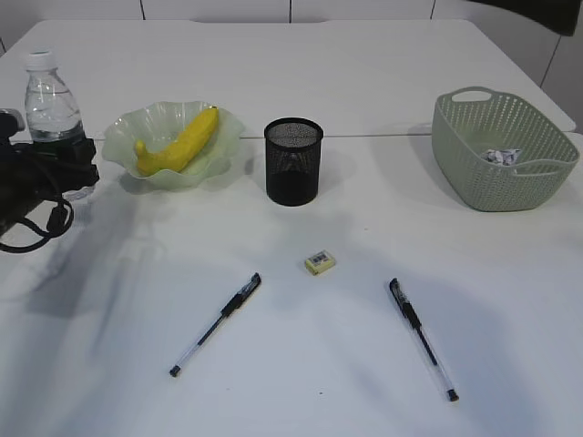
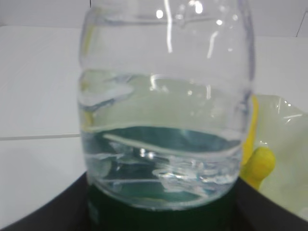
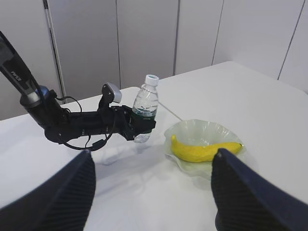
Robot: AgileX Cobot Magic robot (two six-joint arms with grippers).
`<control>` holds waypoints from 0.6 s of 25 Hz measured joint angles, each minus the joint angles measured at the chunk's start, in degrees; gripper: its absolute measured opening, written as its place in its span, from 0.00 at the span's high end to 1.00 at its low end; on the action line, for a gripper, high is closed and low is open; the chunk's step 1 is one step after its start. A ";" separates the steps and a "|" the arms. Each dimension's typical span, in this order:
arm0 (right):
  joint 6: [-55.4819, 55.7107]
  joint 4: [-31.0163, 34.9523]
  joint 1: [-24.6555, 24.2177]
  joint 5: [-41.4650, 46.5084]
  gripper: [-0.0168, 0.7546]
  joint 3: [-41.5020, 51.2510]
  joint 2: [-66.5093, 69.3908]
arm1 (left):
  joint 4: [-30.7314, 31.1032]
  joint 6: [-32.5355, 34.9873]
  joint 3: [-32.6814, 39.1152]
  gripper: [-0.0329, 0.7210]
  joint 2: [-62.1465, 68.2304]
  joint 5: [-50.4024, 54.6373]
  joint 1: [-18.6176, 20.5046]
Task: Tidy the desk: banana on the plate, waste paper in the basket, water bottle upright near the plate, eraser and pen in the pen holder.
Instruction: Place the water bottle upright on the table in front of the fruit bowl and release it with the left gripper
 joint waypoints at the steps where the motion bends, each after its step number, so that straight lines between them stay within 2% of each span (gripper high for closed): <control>1: 0.00 0.00 0.00 0.00 0.26 0.00 0.00 | 0.37 0.00 -0.29 0.45 0.54 0.00 0.00; 15: 0.00 -0.04 0.00 0.00 0.26 0.00 0.00 | 2.18 -0.14 -1.60 0.45 6.27 0.00 0.00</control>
